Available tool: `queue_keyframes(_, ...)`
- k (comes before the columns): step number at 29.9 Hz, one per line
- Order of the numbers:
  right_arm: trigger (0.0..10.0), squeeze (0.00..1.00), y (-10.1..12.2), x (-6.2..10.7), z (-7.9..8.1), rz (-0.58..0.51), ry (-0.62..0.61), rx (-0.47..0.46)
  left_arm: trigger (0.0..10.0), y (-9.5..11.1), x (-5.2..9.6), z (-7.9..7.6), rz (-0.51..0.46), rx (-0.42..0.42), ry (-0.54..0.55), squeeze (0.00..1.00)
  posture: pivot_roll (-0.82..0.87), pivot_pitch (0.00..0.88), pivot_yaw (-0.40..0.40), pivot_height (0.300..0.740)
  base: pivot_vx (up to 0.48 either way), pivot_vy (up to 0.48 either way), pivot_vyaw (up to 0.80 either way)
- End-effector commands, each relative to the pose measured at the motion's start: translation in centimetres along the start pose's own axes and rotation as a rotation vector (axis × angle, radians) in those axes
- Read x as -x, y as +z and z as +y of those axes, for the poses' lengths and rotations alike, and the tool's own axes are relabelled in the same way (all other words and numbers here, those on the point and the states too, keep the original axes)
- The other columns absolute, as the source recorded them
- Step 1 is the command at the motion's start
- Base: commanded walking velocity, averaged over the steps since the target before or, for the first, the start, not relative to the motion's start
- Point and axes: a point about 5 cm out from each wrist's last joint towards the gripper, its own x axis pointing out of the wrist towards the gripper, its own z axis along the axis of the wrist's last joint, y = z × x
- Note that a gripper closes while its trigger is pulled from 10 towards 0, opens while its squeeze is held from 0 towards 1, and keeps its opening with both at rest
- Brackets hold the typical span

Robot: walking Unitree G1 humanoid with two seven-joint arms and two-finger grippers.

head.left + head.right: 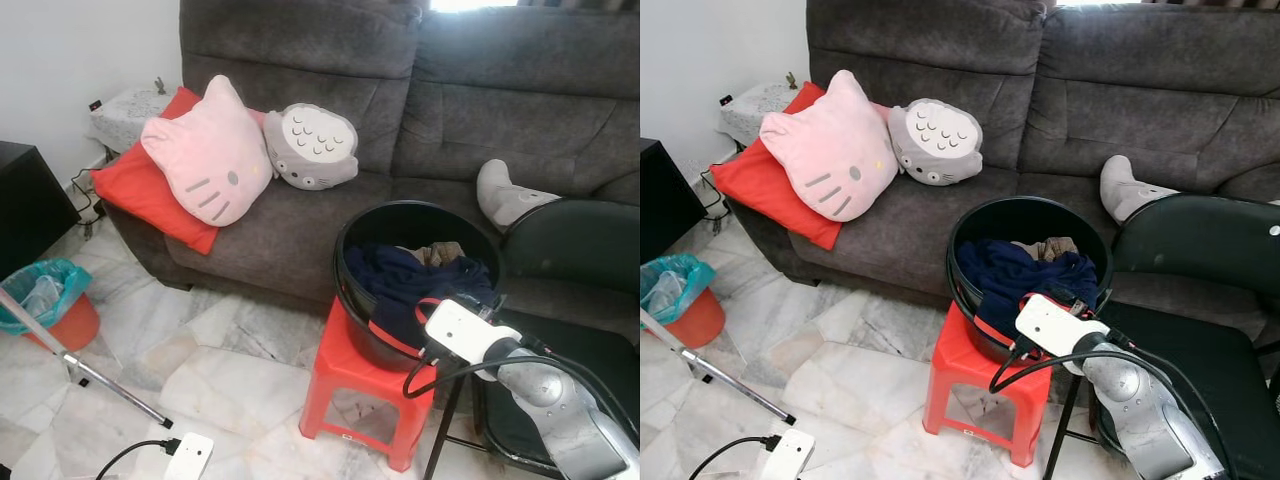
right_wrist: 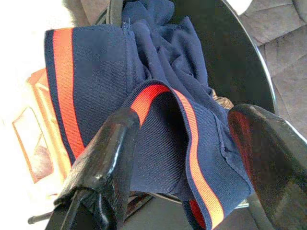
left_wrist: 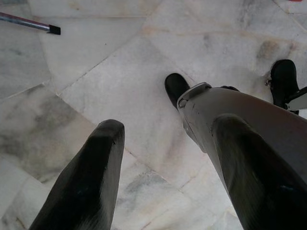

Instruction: Hang hanger

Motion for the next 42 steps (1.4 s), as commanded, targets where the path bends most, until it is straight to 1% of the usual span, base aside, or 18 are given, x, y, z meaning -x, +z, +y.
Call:
queue_keyframes(1, 10.0, 0.0, -0.3, 0.2, -0.1, 0.019, -0.021, -0.011, 10.0, -0.3, 0.0, 0.0, 0.018, -0.017, -0.002, 0.0, -0.1, 0.0, 0.011, 0.74, 0.0, 0.0, 0.0)
queue_keyframes(5, 10.0, 0.0, -0.5, 0.3, 0.1, 0.029, -0.036, -0.011, 10.0, -0.3, 0.0, 0.0, 0.018, -0.018, -0.002, 0.0, -0.1, 0.0, 0.012, 0.74, 0.0, 0.0, 0.0)
queue_keyframes(10, 10.0, 0.0, -0.9, 0.5, -0.3, 0.06, -0.111, 0.006, 10.0, -0.3, 0.0, 0.0, 0.018, -0.019, -0.002, 0.0, -0.1, 0.0, 0.013, 0.74, 0.0, 0.0, 0.0)
queue_keyframes(13, 10.0, 0.0, -1.0, 0.7, -0.7, 0.063, -0.197, -0.011, 10.0, -0.3, 0.0, 0.1, 0.018, -0.02, -0.003, 0.0, -0.1, 0.0, 0.013, 0.74, 0.0, 0.0, 0.0)
queue_keyframes(17, 10.0, 0.0, -1.3, 0.6, -0.2, 0.07, -0.208, -0.037, 10.0, -0.3, 0.0, 0.1, 0.018, -0.022, -0.003, 0.0, -0.1, 0.0, 0.014, 0.74, 0.0, 0.0, 0.0)
queue_keyframes(18, 10.0, 0.0, -1.6, 0.6, 0.5, 0.076, -0.187, -0.035, 10.0, -0.3, 0.0, 0.1, 0.018, -0.023, -0.004, 0.0, -0.1, 0.0, 0.014, 0.74, 0.0, 0.0, 0.0)
queue_keyframes(21, 10.0, 0.0, -1.8, 0.6, 1.4, 0.08, -0.163, -0.043, 10.0, -0.3, 0.0, 0.1, 0.018, -0.023, -0.004, 0.0, -0.1, 0.0, 0.014, 0.74, 0.0, 0.0, 0.0)
queue_keyframes(25, 10.0, 0.0, -1.9, 0.5, 1.8, 0.083, -0.164, -0.045, 10.0, -0.3, 0.0, 0.1, 0.018, -0.023, -0.005, 0.0, -0.1, 0.0, 0.014, 0.74, 0.0, 0.0, 0.0)
queue_keyframes(29, 10.0, 0.0, -2.1, 0.4, 1.8, 0.086, -0.174, -0.037, 10.0, -0.3, 0.0, 0.1, 0.018, -0.023, -0.005, 0.0, -0.1, 0.0, 0.014, 0.74, 0.0, 0.0, 0.0)
queue_keyframes(31, 10.0, 0.0, -2.3, 0.5, 1.6, 0.091, -0.189, -0.014, 10.0, -0.3, 0.0, 0.1, 0.018, -0.023, -0.004, 0.0, -0.1, 0.0, 0.014, 0.74, 0.0, 0.0, 0.0)
queue_keyframes(36, 10.0, 0.0, -2.5, 0.4, 1.7, 0.097, -0.197, -0.009, 10.0, -0.3, 0.0, 0.1, 0.017, -0.027, -0.006, 0.0, -0.1, 0.0, 0.015, 0.74, 0.0, 0.0, 0.0)
queue_keyframes(39, 10.0, 0.0, -2.6, 0.3, 1.8, 0.098, -0.219, 0.02, 10.0, -0.3, 0.0, 0.1, 0.016, -0.025, -0.005, 0.0, -0.1, 0.0, 0.014, 0.74, 0.0, 0.0, 0.0)
queue_keyframes(42, 10.0, 0.0, -2.7, 0.4, 1.7, 0.099, -0.238, 0.022, 10.0, -0.3, 0.0, 0.1, 0.016, -0.023, -0.004, 0.0, -0.1, 0.0, 0.014, 0.74, 0.0, 0.0, 0.0)
